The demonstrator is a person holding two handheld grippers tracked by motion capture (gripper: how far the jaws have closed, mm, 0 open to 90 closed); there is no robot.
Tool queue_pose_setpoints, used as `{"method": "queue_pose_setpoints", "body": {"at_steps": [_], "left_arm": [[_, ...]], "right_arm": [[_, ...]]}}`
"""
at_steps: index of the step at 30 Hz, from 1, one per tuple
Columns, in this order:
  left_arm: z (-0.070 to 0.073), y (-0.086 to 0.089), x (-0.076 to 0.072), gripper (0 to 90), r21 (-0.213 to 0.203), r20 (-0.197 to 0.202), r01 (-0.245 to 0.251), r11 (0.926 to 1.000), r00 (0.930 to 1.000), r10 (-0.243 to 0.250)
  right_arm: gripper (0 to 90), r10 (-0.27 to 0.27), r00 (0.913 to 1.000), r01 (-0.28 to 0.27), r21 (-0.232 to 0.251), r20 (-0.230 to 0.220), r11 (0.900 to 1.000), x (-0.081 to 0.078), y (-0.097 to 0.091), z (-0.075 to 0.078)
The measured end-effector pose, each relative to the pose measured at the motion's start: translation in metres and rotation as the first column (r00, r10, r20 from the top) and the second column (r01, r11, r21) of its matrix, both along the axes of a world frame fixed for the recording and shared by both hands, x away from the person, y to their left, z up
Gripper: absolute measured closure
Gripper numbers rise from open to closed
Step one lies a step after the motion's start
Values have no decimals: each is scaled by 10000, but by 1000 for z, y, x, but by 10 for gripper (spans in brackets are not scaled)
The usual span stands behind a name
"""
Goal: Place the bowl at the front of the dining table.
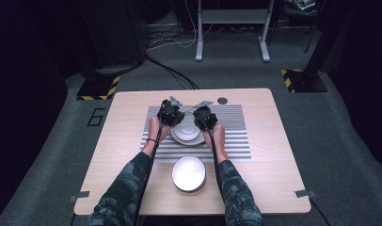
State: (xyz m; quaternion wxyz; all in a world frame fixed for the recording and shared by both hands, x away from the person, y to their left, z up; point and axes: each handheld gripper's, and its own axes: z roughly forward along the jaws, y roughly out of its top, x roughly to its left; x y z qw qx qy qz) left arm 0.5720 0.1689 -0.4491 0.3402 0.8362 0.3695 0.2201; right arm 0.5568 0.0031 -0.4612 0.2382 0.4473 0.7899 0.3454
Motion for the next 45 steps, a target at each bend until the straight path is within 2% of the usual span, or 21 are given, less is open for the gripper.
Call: {"method": "queue_pose_setpoints", "body": {"at_steps": [3,7,8,13,17,25,33,38,45], "left_arm": [[-3,1,1,758,51,-117,-151,9999,9998,152],[-5,3,2,754,-110,-365,-332,9994,9988,328],[-6,3,2,754,19,-461,-344,9994,9983,345],[-16,6,4,756,35,-856,-485,9988,9951,486],[-20,9,5,777,-101,-1029,-496,9987,9935,483],[-22,8,8,798,-225,-1097,-496,9985,9929,469],[-22,5,13,805,-264,-1194,-485,9985,9918,450],[-21,1,15,803,-191,-1205,-490,9986,9916,464],[-20,-3,18,801,-80,-1204,-520,9986,9914,507]], "right_arm": [[825,-4,10000,5,10,-69,10000,1,1,-2],[825,35,10000,-35,12,-54,10000,1,2,-2],[825,47,10000,-47,-29,-66,10000,1,2,-2],[820,39,9990,-44,-110,-434,9999,4,3,-8],[822,-101,9973,116,207,-727,9997,6,-1,-13],[816,-242,9919,331,701,-1246,9970,13,-8,-18],[812,-389,9898,489,696,-1373,9964,18,-11,-17],[812,-357,9911,451,711,-1282,9965,21,-14,-18],[808,-543,9869,641,605,-1520,9961,24,-15,-16]]}}
